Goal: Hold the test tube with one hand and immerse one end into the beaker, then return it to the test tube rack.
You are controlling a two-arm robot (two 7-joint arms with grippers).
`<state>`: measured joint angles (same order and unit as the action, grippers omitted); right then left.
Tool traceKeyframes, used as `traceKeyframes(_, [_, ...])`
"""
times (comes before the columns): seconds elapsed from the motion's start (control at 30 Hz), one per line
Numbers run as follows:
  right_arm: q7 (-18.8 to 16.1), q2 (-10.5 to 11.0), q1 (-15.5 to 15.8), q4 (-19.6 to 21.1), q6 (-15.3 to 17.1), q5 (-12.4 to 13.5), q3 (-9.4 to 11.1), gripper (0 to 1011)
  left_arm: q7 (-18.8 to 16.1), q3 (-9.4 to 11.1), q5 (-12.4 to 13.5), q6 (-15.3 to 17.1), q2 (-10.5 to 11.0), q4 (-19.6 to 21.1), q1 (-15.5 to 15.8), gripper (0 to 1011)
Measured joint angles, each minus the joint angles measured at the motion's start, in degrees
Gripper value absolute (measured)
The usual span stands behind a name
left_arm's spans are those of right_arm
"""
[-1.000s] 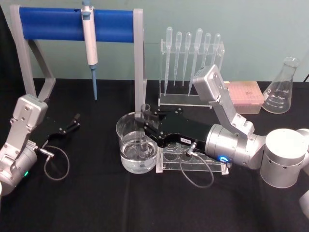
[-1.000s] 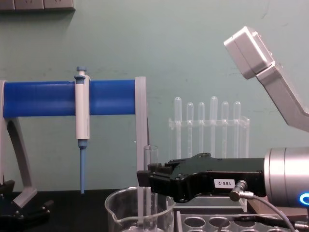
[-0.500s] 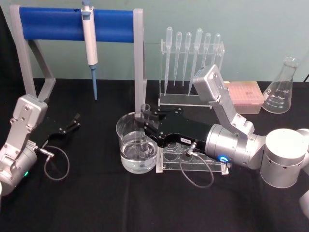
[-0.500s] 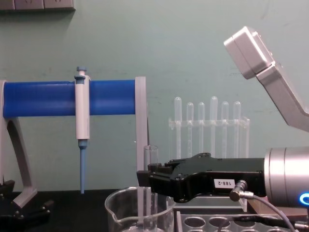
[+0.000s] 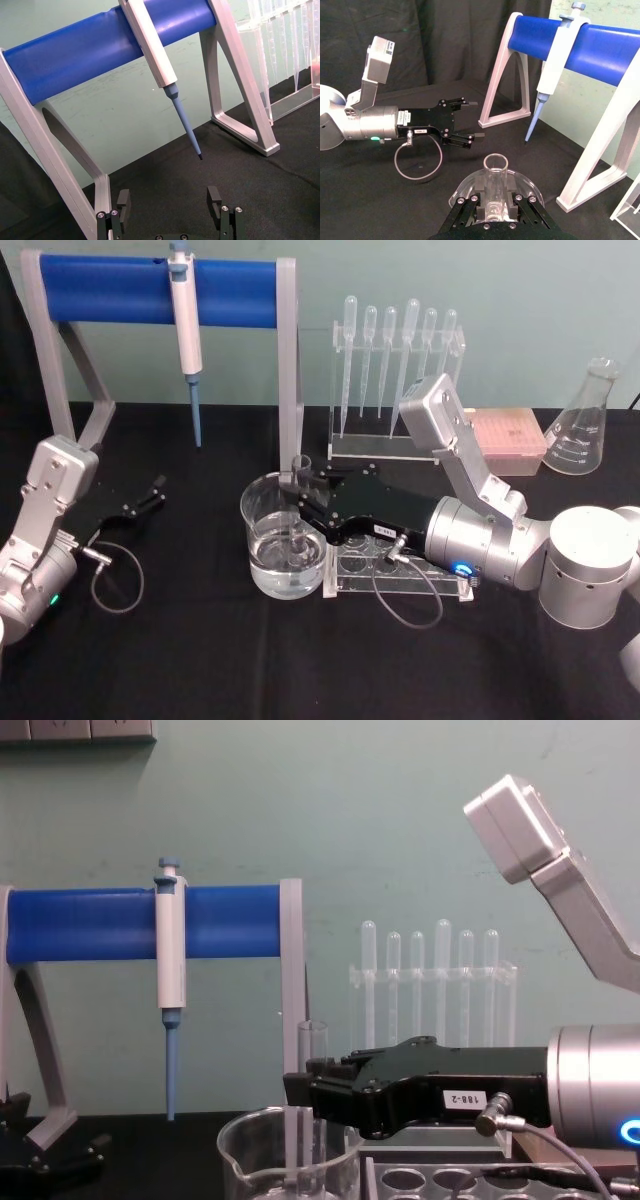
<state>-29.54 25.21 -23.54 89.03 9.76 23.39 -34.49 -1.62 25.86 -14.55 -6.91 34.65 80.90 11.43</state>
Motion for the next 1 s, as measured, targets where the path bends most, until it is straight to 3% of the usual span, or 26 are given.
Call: traceKeyframes(1.0, [-0.4, 0.2, -0.2, 0.5, 0.0, -0.3, 0.0, 241, 0.0, 0.0, 0.0, 0.0, 0.0, 0.0, 0.0, 1000])
